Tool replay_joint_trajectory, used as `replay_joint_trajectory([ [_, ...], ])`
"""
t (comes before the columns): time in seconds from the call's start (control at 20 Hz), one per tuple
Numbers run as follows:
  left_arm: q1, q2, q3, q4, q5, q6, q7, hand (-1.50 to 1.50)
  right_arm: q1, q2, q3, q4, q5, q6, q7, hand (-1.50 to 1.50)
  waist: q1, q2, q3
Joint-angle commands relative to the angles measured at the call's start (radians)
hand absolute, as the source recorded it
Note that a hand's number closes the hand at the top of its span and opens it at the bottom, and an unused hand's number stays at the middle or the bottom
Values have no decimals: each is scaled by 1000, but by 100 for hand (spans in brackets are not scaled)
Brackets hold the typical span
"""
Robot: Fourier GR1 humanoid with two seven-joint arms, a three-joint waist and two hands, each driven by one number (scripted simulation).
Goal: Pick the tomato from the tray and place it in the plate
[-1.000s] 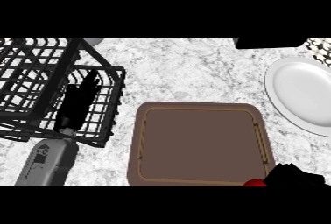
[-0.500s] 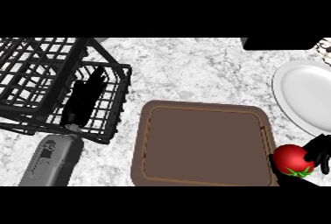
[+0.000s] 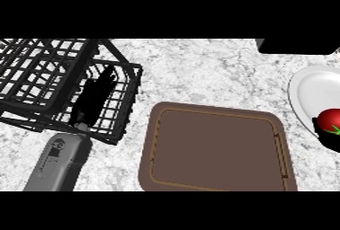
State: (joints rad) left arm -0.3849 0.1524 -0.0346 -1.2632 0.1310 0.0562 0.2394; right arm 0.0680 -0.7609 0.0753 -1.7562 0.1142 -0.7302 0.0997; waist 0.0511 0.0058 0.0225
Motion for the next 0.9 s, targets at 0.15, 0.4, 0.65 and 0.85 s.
replay_joint_trajectory([
  [0.15,148,-66,-55,37,0,-11,-19,0,-156,-20,-133,306,-167,150,-205,150,43,14,-14],
  [0.4,113,-50,-39,43,9,-19,2,0,-170,-54,-130,560,-192,286,-209,150,67,24,-16],
  [0.65,98,-58,-59,68,0,-28,-5,0,-256,-73,-56,734,-148,428,-283,-150,101,30,-15],
  [0.85,77,-55,-56,87,1,-27,-10,0,-330,-26,-80,856,-197,519,-398,-150,90,27,-12],
])
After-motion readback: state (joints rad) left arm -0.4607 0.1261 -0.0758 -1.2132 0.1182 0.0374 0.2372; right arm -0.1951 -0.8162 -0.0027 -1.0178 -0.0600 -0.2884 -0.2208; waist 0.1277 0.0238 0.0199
